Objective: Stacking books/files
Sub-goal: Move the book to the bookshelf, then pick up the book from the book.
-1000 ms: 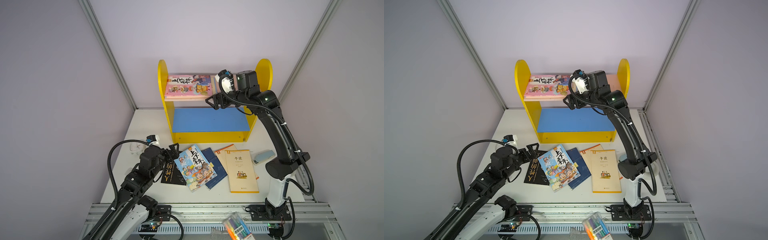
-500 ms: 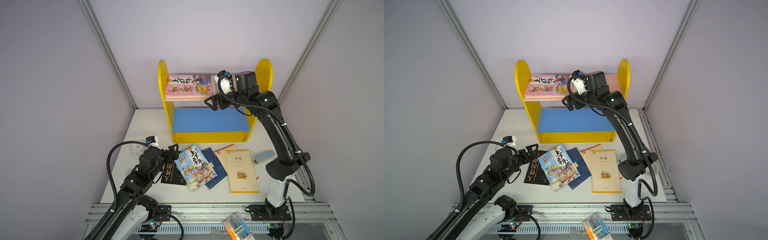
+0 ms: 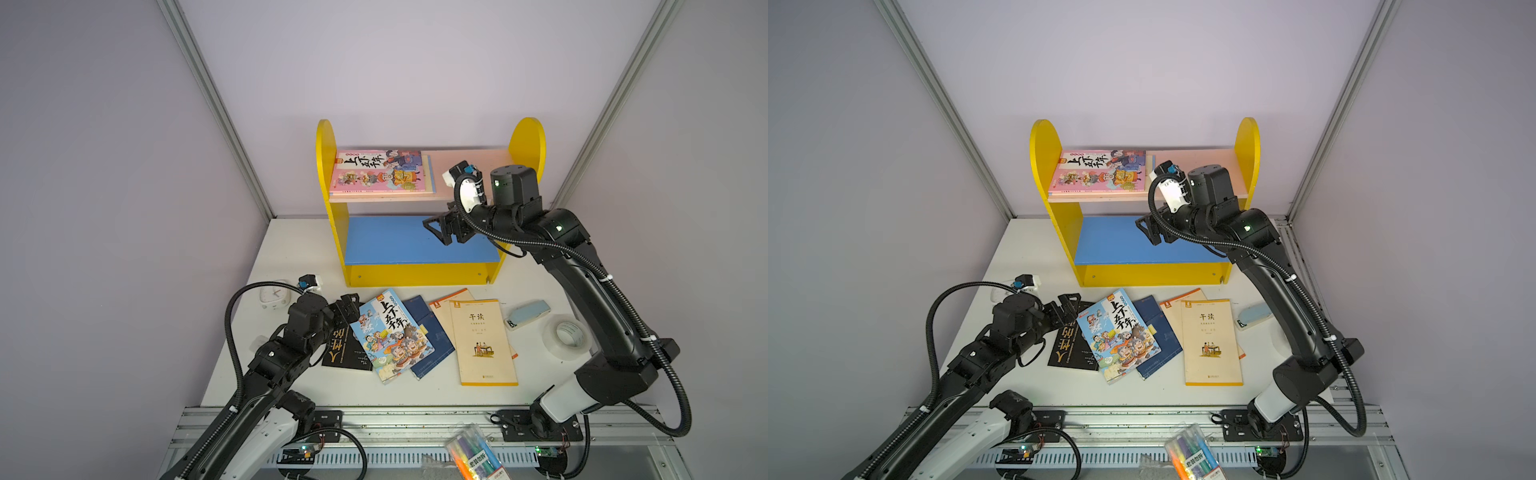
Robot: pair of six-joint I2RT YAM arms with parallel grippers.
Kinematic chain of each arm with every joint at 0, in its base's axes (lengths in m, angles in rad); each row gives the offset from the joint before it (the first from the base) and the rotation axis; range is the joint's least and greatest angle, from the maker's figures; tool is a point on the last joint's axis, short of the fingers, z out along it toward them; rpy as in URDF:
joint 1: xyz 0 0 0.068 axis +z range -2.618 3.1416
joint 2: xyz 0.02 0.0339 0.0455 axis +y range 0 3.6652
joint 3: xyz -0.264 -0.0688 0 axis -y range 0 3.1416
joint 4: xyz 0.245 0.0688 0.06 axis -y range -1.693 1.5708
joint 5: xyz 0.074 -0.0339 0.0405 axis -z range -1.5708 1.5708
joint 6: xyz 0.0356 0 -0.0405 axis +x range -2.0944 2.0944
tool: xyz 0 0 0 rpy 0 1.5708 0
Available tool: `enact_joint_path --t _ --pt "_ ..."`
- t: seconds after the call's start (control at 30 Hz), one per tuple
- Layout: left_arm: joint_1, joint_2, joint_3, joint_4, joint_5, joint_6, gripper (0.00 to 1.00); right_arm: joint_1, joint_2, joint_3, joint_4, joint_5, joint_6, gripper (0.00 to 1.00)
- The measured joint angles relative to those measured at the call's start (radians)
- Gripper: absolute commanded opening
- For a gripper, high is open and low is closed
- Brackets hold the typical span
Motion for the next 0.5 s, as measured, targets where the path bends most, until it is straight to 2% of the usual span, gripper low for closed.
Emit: enact_joint_path --t 0.17,0.33,0.5 --pt "0.000 0.042 -0.046 0.012 0.034 -0.032 0.97 0.067 -0.058 -0.264 0.103 -0.003 0.009 0.83" --pt "-0.001 0.068 -0.096 0.029 0.066 -0.079 0.97 0.098 -0.055 -0.496 0.222 -0.014 0.077 0.78" --pt "-0.002 0.072 -0.126 0.037 0.085 -0.106 0.97 0.098 -0.031 -0.578 0.283 -0.014 0.151 0.72"
